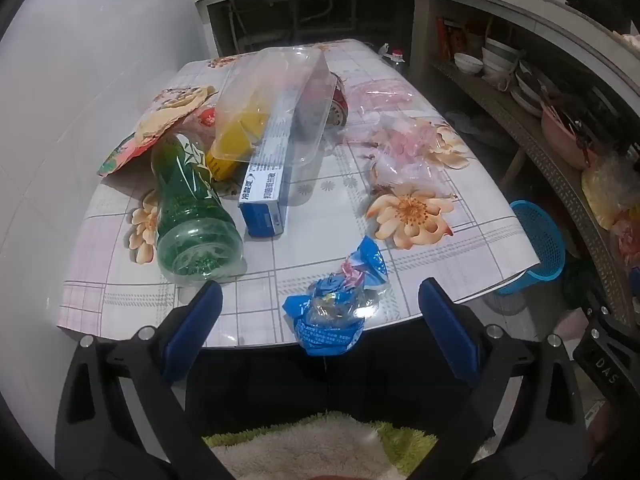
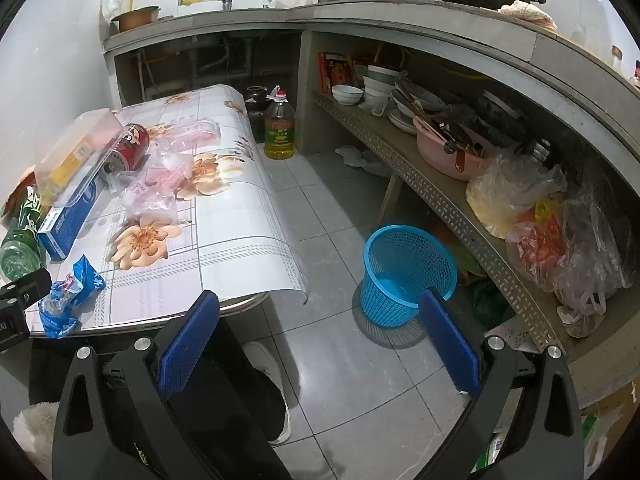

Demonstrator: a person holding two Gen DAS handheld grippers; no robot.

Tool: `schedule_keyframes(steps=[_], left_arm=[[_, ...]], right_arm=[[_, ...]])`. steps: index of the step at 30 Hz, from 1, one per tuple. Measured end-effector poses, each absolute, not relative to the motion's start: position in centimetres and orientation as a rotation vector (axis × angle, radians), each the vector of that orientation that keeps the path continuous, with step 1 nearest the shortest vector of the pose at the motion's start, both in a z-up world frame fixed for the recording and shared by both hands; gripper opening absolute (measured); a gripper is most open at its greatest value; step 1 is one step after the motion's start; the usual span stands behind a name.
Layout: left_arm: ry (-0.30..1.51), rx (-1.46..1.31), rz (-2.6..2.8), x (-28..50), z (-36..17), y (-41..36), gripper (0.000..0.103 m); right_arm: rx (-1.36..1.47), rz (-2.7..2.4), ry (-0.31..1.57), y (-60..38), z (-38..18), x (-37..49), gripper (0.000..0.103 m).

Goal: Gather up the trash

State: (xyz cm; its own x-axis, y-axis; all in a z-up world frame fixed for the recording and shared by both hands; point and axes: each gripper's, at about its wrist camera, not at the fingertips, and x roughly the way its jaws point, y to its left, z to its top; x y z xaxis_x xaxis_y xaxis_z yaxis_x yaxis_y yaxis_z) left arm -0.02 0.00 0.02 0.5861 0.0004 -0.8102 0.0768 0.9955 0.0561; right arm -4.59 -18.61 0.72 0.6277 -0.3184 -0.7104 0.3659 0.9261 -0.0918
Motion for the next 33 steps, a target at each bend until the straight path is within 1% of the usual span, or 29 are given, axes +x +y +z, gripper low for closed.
schedule_keyframes(steps=[33], left_arm=[[0.945, 0.088, -0.046, -0.04, 0.03, 0.02, 0.094]], right_arm=[[0.062, -0.392, 0.800, -18.28, 0.79, -4.43, 0.097]])
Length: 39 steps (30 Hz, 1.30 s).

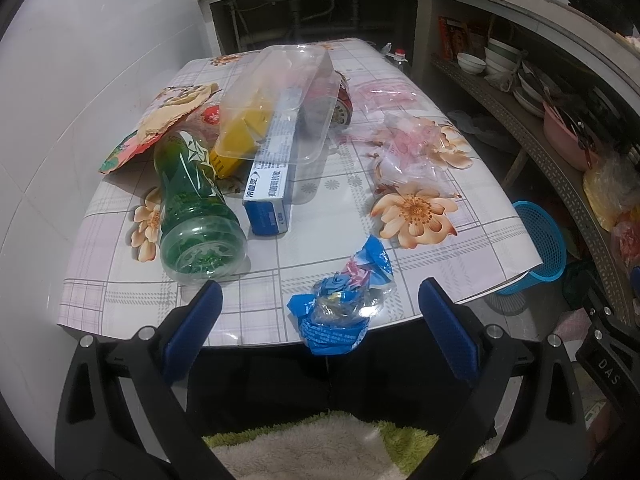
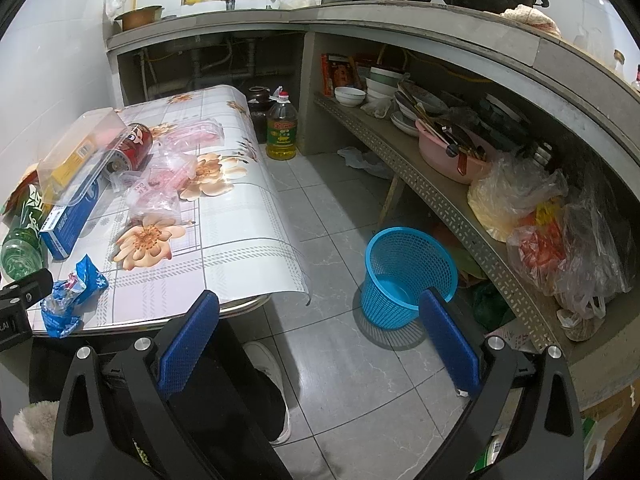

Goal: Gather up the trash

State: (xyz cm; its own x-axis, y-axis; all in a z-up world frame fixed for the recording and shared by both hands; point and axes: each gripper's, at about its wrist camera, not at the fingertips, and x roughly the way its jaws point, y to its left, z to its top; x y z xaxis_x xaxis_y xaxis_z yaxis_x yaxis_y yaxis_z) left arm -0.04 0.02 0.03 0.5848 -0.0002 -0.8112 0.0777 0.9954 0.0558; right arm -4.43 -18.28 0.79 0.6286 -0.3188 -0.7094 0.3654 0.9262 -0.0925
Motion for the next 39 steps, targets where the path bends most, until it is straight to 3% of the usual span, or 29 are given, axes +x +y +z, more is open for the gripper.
schedule_keyframes(steps=[39], left_arm=[[0.950, 0.084, -0.045, 0.5, -0.2, 1.4, 0.094]], right_arm=[[0.054, -0.388, 0.802, -17.5, 0.9, -4.0, 0.097]])
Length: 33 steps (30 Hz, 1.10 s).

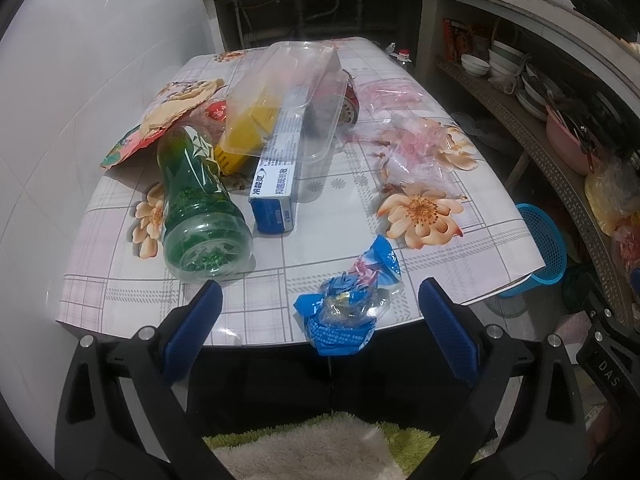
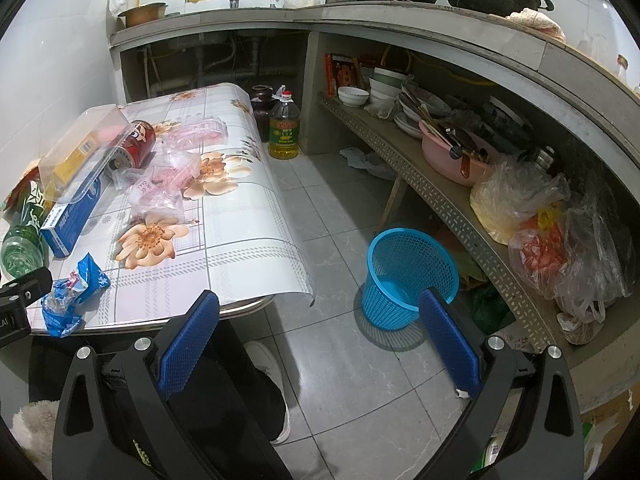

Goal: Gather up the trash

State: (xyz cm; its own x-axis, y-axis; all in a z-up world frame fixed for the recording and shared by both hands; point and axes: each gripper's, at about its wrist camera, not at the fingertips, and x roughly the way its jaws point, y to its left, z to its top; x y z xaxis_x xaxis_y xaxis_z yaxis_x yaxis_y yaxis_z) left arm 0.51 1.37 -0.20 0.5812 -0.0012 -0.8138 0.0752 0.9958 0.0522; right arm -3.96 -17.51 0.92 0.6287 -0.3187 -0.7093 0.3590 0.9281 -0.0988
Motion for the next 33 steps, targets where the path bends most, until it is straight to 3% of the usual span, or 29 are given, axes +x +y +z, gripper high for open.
schedule_keyframes(steps=[24, 33], left_arm=[[0.954, 0.066, -0.029, 0.3, -0.8, 1.6, 0.094], [0.836, 0.079, 0.006, 0.0, 0.6, 3.0, 0.094]], right_arm=[[0.075, -0.390, 0.806, -18.1, 0.5, -4.1, 0.097], [0.067, -0.375, 0.707, -18.4, 2.0, -3.3, 0.097]])
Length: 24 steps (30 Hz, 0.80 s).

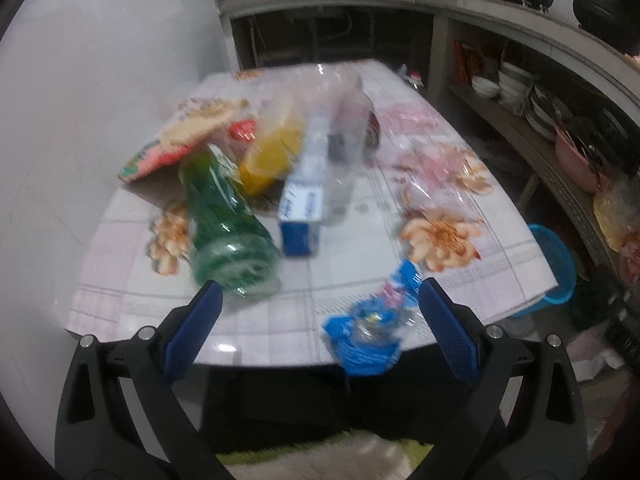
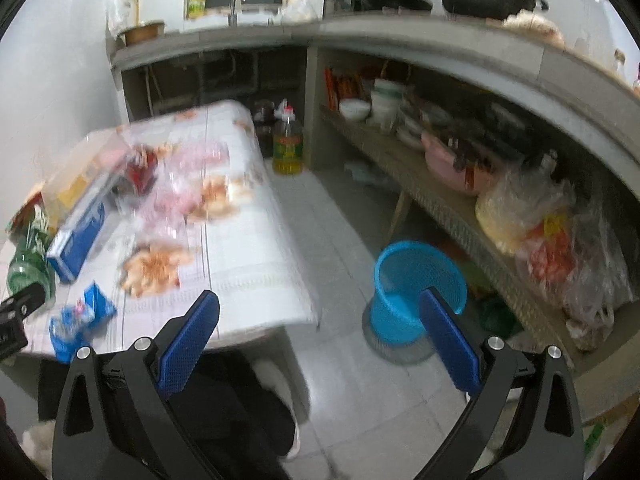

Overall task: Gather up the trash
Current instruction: 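Grasp the blue snack wrapper with the left tool while the right tool grasps the clear plastic bag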

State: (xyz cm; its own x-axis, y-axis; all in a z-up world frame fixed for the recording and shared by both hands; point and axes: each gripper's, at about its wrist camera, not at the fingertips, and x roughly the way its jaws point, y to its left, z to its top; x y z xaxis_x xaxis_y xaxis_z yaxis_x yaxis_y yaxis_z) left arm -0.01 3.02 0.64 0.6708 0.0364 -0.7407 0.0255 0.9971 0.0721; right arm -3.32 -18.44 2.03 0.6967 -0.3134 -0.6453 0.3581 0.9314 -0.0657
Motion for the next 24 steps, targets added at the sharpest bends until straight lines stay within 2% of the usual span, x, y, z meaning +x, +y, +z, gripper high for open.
schedule_keyframes(steps=[6, 15, 22, 24], left_arm=[[0.799, 0.063, -0.018, 0.2, 0.6, 5.1, 0.095], [0.683, -0.011, -0.440, -1.3, 0.7, 6.5, 0.094], [0.652, 0.290, -0.505, -2.9, -0.9, 1.8, 0.094], [0.643, 0.361, -0.507, -3.0, -1.6, 0.6, 0.091]], right_arm=[[0.102, -0.249, 0.645, -18.2, 3.8, -0.8, 0.097], [0.297, -0.032, 0.734, -17.9, 3.2, 4.6, 0.097], [0.420, 0.092, 0.808, -17.6, 1.3, 7.9, 0.093], [0.438, 0.113, 0.819, -17.6, 0.8, 8.8, 0.092]])
